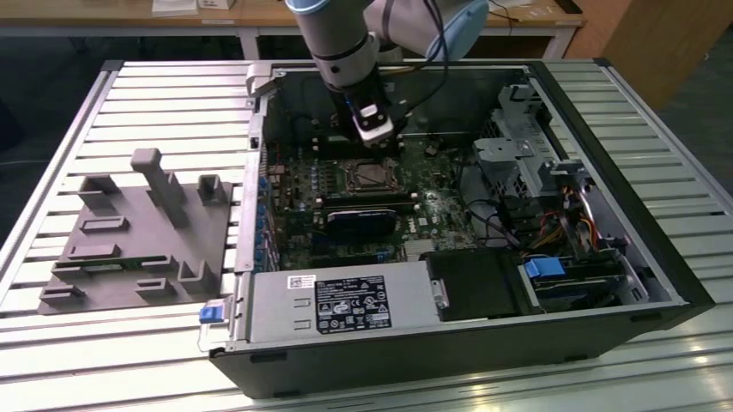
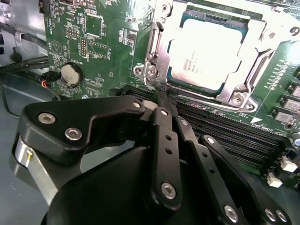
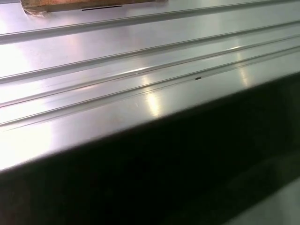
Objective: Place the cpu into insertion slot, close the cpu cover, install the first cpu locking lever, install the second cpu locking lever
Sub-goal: 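Install the first cpu locking lever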
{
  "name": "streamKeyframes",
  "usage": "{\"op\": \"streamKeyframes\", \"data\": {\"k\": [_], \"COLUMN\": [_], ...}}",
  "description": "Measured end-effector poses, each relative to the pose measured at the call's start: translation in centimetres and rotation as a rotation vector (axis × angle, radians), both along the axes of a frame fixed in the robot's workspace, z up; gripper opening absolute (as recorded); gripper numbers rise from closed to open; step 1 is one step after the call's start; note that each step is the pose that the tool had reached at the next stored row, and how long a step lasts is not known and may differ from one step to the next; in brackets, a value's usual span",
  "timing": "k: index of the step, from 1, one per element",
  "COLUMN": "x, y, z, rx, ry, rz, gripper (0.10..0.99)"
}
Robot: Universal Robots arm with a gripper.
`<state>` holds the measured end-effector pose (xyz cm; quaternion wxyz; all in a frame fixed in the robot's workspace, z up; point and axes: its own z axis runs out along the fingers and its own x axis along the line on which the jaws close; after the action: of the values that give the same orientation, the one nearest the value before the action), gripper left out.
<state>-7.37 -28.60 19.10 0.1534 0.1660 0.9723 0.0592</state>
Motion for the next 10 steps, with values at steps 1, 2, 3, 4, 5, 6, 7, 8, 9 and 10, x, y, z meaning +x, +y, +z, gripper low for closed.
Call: {"op": "streamKeyframes", "data": {"k": [1, 2, 3, 4, 5, 6, 7, 8, 9, 10], "x": [-0.02, -0.04, -0.05, -0.06, -0.07, -0.08, -0.08, -0.08, -0.08, -0.08], "y": [-0.01, -0.02, -0.02, -0.03, -0.05, -0.06, -0.08, -0.11, -0.17, -0.23], "z": [-0.02, -0.05, -0.08, -0.11, -0.13, -0.15, -0.16, -0.16, -0.16, -0.16], "rx": [0.000, 0.000, 0.000, 0.000, 0.000, 0.000, 0.000, 0.000, 0.000, 0.000], "ry": [-0.0002, -0.0004, -0.0006, -0.0008, -0.0010, -0.0012, -0.0012, -0.0011, -0.0011, -0.0011], "rz": [0.000, 0.000, 0.000, 0.000, 0.000, 0.000, 0.000, 0.000, 0.000, 0.000], "gripper": [0.102, 0.102, 0.102, 0.102, 0.102, 0.102, 0.102, 0.102, 0.102, 0.102]}}
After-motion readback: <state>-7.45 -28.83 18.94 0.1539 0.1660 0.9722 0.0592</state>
